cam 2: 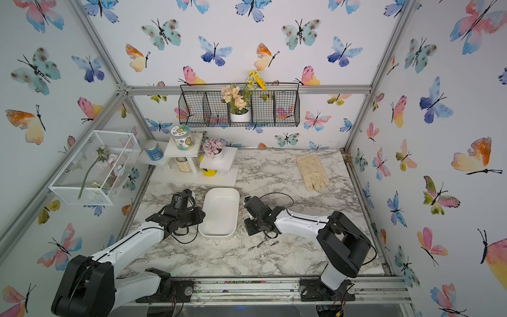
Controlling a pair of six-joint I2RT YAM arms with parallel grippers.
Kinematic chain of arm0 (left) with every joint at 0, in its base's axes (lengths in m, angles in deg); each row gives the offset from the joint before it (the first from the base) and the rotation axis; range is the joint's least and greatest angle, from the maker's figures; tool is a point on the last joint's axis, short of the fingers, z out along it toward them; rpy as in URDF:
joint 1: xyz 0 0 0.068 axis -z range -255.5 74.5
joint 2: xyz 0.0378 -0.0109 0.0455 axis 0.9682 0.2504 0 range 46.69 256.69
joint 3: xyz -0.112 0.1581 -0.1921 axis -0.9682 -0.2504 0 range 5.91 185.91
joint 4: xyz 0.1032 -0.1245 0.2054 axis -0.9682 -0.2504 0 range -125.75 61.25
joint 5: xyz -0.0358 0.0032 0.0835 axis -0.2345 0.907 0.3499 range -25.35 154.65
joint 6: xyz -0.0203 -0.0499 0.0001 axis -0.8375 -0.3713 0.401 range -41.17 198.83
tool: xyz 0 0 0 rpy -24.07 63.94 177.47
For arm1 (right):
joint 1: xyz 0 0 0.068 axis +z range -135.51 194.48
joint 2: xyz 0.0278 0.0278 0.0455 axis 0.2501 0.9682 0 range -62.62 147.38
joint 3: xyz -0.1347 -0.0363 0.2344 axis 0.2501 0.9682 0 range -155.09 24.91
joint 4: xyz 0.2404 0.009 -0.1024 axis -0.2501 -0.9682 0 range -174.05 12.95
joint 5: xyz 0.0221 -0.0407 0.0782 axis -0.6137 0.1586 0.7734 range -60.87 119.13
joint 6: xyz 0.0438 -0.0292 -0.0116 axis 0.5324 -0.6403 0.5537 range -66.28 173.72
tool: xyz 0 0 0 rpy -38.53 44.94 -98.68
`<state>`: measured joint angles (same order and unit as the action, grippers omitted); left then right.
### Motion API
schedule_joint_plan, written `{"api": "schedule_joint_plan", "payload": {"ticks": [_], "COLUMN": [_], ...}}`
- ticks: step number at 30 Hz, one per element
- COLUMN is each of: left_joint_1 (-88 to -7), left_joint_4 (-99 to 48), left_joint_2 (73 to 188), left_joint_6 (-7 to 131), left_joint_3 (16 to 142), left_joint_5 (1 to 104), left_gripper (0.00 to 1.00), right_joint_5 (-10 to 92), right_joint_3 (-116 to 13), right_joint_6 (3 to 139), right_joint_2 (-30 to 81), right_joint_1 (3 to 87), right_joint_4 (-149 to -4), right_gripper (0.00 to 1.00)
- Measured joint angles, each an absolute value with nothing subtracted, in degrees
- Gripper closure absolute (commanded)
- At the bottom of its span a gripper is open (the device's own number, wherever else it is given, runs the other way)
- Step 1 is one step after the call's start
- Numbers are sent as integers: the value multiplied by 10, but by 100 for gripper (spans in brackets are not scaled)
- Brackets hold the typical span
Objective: Put the bit on the desktop into the storage box
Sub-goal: Adjust the storage box at the center of the board, then pick up the screwdriver bit from the center of the board.
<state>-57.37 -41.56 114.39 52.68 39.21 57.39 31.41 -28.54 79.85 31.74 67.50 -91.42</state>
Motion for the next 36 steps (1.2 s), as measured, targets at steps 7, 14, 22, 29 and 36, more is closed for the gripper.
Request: {"api": "schedule_joint_plan", "payload": {"ticks": [7, 14, 22, 29, 36], "left_joint_1": [-574, -574, -574, -574, -574], "left_joint_4": [-415, -414, -411, -410, -410], "left_joint_2": [1138, 1136, 1120, 1113, 1111], "left_joint_6": [524, 524, 516, 516, 515], "left_joint_3": [388, 386, 375, 375, 375], "left_joint_5": [574, 574, 573, 573, 574], "left_gripper": [76, 71, 61, 61, 60], "right_joint_5": [258, 244, 244, 245, 245], "right_joint_3": [-309, -304, -287, -287, -287], "right_joint_6": [799, 781, 766, 758, 754], "right_joint_2": [331, 330, 330, 331, 337], "right_joint_1": [677, 677, 677, 677, 677], "right_joint_4": [-949, -975, -975, -973, -971], "right_gripper": [62, 62, 63, 65, 66]}}
